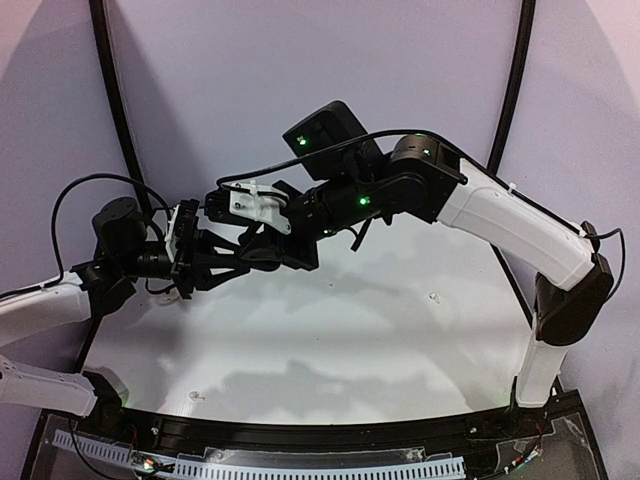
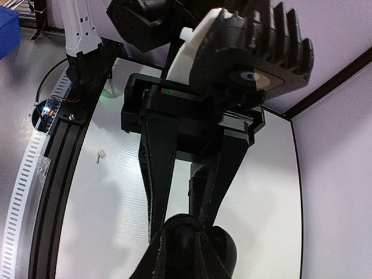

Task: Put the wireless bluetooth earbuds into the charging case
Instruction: Insert the left earbud into the left side groove of the charging case, then close the charging case with the earbuds at the center of the board.

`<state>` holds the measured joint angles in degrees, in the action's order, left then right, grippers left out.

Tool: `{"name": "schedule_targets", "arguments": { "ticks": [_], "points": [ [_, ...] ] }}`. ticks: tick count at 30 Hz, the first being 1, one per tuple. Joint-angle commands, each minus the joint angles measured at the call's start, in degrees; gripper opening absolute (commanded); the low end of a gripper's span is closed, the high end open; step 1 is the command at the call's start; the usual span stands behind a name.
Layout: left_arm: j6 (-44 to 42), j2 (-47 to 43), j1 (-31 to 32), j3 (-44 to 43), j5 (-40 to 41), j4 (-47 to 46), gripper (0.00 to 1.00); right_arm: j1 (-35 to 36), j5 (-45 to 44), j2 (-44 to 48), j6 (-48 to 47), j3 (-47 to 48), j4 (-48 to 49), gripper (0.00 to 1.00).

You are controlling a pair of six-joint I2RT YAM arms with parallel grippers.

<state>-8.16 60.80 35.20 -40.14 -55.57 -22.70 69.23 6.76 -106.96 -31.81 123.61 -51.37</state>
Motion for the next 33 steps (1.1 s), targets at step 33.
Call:
{"name": "schedule_targets", "arguments": {
  "ticks": [33],
  "points": [
    [-5.1,-3.5,0.2,0.0,4.3,0.1,0.01,-5.4,-15.8,2.5,27.0,-4.6,15.2,0.4]
  ]
}}
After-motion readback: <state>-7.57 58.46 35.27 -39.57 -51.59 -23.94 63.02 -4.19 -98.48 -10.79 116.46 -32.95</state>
